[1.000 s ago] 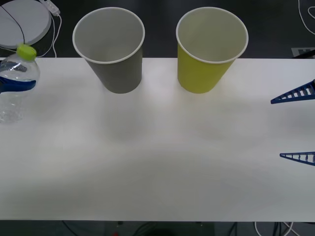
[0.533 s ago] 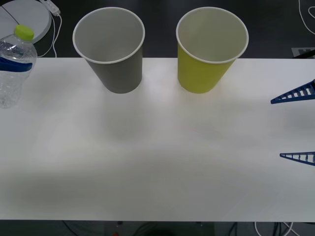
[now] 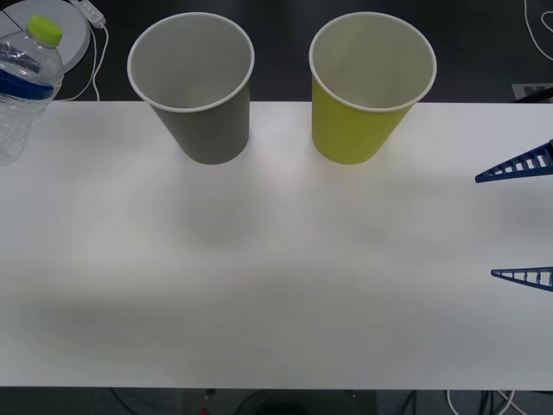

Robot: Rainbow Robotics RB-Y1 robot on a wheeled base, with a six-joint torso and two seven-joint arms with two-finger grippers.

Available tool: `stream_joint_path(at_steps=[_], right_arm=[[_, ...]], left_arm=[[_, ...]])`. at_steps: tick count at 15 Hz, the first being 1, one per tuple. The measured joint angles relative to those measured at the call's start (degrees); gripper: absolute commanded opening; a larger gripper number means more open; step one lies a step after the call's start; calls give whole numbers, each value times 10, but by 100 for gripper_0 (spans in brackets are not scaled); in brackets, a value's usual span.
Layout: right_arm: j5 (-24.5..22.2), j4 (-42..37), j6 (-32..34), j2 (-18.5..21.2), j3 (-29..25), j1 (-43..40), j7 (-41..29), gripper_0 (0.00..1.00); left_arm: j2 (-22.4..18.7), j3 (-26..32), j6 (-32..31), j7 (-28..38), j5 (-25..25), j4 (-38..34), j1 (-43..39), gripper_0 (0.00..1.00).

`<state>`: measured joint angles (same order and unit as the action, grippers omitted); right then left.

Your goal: Put the can into the green bin and the plastic bottle into the gray bin

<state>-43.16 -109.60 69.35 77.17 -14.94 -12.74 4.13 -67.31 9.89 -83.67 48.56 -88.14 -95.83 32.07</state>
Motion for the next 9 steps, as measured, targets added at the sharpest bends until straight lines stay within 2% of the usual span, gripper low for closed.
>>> stream_joint_path(at_steps=[4, 9], right_arm=[[0, 0, 0, 0, 0, 0, 0, 100], [0, 0, 0, 0, 0, 0, 0, 100]], left_arm=[[-4, -62, -9, -4, -3, 53, 78, 0], [-4, -158, -54, -8, -23, 131, 216, 0]])
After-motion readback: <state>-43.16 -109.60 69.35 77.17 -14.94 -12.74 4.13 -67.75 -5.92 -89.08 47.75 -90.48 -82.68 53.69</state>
